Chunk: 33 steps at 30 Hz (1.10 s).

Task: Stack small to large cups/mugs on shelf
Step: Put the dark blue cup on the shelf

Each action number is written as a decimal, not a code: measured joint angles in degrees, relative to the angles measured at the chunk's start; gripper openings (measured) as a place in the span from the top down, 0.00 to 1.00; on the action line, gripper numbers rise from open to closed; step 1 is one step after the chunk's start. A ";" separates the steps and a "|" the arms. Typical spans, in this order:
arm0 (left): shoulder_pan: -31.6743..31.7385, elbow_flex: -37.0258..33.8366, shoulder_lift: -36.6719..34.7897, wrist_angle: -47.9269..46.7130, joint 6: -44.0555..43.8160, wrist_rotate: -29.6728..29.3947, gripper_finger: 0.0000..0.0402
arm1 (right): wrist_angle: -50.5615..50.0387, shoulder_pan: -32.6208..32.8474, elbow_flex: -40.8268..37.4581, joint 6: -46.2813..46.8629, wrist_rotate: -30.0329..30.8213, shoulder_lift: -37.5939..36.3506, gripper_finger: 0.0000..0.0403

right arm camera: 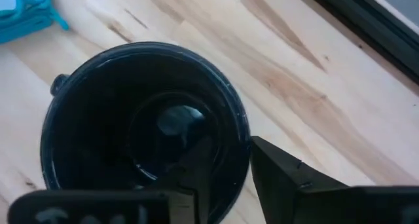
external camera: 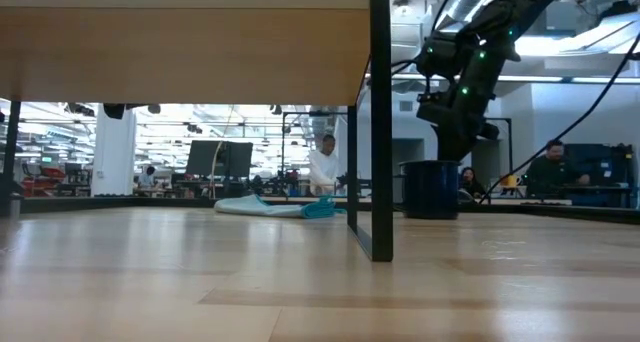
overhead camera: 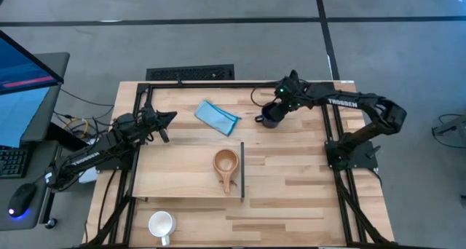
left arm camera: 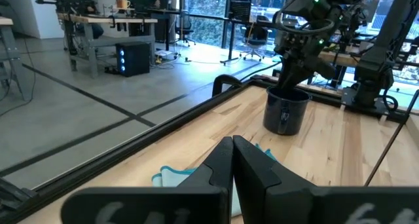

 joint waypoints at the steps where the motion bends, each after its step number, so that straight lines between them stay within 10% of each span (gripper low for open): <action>1: 0.00 0.00 0.00 0.00 0.00 0.01 1.00 | -0.02 0.22 0.00 0.03 0.00 0.00 0.70; 33: 0.00 0.02 0.01 0.00 0.00 0.03 1.00 | -3.79 2.63 0.02 6.60 0.64 0.00 0.78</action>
